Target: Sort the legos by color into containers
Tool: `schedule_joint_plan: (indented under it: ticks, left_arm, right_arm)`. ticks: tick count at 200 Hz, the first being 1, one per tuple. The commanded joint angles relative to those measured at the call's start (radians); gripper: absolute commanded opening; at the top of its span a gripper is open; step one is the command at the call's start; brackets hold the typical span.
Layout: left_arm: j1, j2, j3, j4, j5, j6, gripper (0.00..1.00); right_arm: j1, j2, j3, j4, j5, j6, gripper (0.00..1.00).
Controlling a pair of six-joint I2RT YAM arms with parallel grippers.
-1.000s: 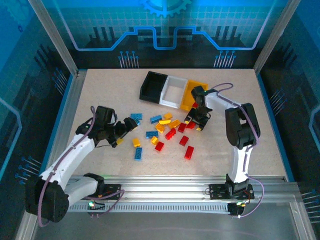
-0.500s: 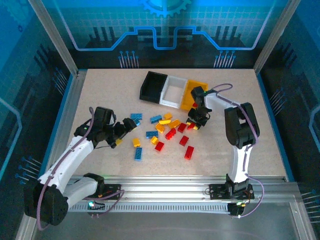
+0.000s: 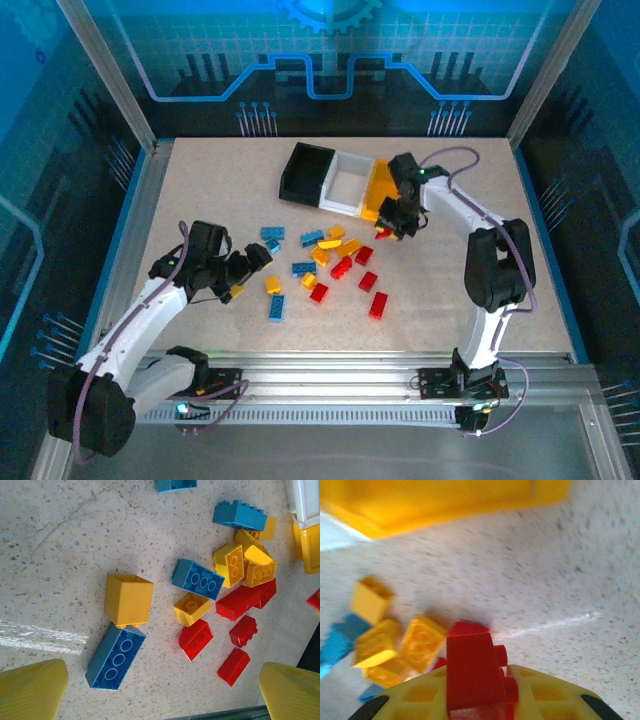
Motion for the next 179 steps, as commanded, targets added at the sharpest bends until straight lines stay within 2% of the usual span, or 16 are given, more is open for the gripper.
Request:
schedule_joint_plan:
  ticks: [1, 83, 106, 130, 151, 179]
  left_arm:
    - [-0.006, -0.027, -0.014, -0.009, 0.024, 0.0, 0.99]
    - [-0.007, -0.101, -0.043, -0.09, 0.034, 0.008, 0.99]
    - [-0.009, -0.094, -0.044, -0.094, 0.046, 0.012, 0.99]
    - [-0.009, -0.074, -0.041, -0.1, 0.057, 0.025, 0.99]
    - [-0.011, -0.05, -0.037, -0.108, 0.061, 0.036, 0.99]
    - [-0.022, -0.014, -0.028, -0.105, 0.065, 0.048, 0.99]
  right_arm:
    - [-0.024, 0.013, 0.142, -0.069, 0.048, -0.059, 0.28]
    - [-0.099, 0.318, 0.569, -0.159, 0.056, -0.114, 0.3]
    - [-0.1, 0.376, 0.627, -0.175, 0.052, -0.127, 0.33]
    - [-0.1, 0.411, 0.667, -0.189, 0.041, -0.137, 0.41]
    - [-0.102, 0.407, 0.673, -0.193, 0.043, -0.141, 0.48]
    - [-0.103, 0.36, 0.672, -0.202, 0.032, -0.166, 0.51]
